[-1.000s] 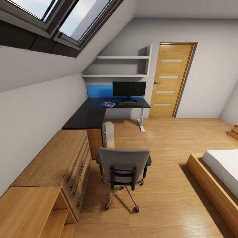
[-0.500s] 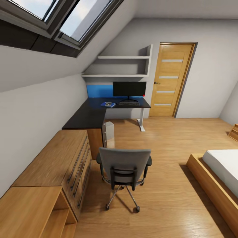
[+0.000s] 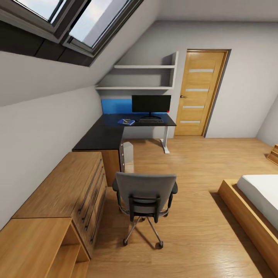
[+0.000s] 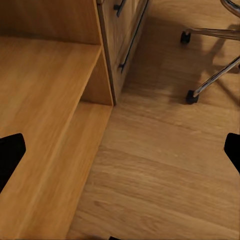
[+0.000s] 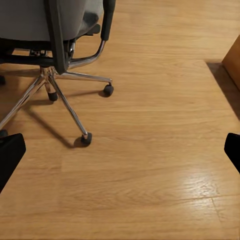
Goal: In the bedroom, organize the workspace by keeping the computer under the desk, ensuring the monitor is on the desk, placing the keyboard on the desk next to the monitor, placing the mouse on the desk next to the keyboard, moving the folder from the swivel chair onto the desk next to the mouse, stacking the notebook on top of the folder with the pen on top of the notebook, and positioning the swivel chair next to the desk.
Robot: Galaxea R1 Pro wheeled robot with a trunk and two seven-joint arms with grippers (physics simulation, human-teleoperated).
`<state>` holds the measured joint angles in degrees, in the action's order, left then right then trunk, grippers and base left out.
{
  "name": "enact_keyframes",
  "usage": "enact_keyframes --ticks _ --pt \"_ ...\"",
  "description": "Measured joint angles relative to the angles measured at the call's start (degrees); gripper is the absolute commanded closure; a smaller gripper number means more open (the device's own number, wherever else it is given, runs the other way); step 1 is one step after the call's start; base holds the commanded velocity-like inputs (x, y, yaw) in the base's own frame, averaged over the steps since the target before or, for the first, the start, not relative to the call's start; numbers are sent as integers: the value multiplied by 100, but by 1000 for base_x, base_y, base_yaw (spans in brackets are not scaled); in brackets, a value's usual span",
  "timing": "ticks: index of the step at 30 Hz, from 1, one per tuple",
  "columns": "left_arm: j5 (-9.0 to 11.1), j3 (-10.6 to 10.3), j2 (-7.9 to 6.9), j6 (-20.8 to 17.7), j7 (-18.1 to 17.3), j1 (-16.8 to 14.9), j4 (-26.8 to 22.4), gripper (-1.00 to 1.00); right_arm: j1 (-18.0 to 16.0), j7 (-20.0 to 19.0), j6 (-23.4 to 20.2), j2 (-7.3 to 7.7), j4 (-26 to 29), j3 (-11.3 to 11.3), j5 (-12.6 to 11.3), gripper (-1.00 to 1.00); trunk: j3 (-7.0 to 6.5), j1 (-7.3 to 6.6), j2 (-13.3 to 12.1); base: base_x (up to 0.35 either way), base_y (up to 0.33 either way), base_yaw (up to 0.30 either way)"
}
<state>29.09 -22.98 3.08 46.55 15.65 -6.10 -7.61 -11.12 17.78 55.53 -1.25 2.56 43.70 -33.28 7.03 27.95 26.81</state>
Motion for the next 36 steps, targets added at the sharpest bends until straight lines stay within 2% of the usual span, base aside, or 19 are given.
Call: enact_keyframes --ticks 1,2,3,4,6,8,10,11,15,18,22,24,25,29,31,32,34,36 --pt "24 25 -30 -1372 30 4 -624 -100 -2 -10 -56 0 34 8 30 -100 19 22 40 0 0 0" --pt "-29 -10 -29 -1661 33 -2 -1226 -100 -3 -10 -59 -3 56 4 29 -100 35 44 81 0 0 0" --pt "-10 5 -32 -1845 36 2 -1345 -100 -4 -11 -60 -5 86 6 30 -100 54 66 121 0 0 0" --pt "-34 3 -34 -2536 38 -4 -1822 -100 -14 4 -98 -2 337 24 24 -100 71 88 161 0 0 0" --pt "-40 10 -28 -2857 42 -16 -2032 -100 -33 18 -205 3 470 -1 -15 -100 108 132 241 0 0 0" --pt "-83 5 72 -3575 46 -294 -2176 -100 -221 39 -763 -8 633 -8 -20 -100 143 177 321 0 0 0" --pt "-84 7 105 -3908 52 -475 -2198 -100 -412 45 -1072 -4 702 -18 -27 -100 179 221 402 0 0 0" --pt "-89 7 121 -4235 59 -659 -2207 -100 -633 49 -1407 -1 746 -25 -29 -100 196 243 442 0 0 0" --pt "-62 12 136 -5017 68 -1257 -2180 -100 -1330 36 -2401 66 780 -145 -170 -100 268 331 602 0 0 0" --pt "-52 22 128 -5394 71 -1650 -2071 -100 -1591 19 -2715 175 762 -318 -406 -100 323 397 723 0 0 0" --pt "-37 33 135 -5852 54 -2169 -1797 -100 -1738 9 -2897 253 747 -485 -704 -100 396 484 885 0 0 0" --pt "-35 34 135 -5911 36 -2233 -1766 -100 -1753 7 -2861 263 747 -508 -748 -100 433 528 965 0 0 0" --pt "-40 34 136 -5942 19 -2271 -1769 -100 -1760 7 -2704 270 746 -521 -781 -100 451 550 1005 0 0 0" --pt "-49 33 136 -5967 2 -2325 -1961 -100 -1763 5 -2330 247 681 -517 -822 -100 523 638 1166 0 0 0" --pt "-48 40 135 -5967 2 -2340 -2103 -100 -1763 3 -2229 191 553 -510 -831 -100 559 682 1247 0 0 0" --pt "-40 50 33 -5883 1 -2354 -1904 -100 -1760 -16 -2090 20 213 -507 -819 -100 578 704 1286 0 0 0" --pt "-32 47 21 -5818 0 -2355 -1786 -100 -1759 -18 -2082 2 189 -505 -816 -100 613 748 1367 0 0 0" --pt "-25 35 28 -5539 2 -2356 -1632 -100 -1758 -20 -2073 -14 173 -502 -815 -100 649 792 1448 0 0 0"
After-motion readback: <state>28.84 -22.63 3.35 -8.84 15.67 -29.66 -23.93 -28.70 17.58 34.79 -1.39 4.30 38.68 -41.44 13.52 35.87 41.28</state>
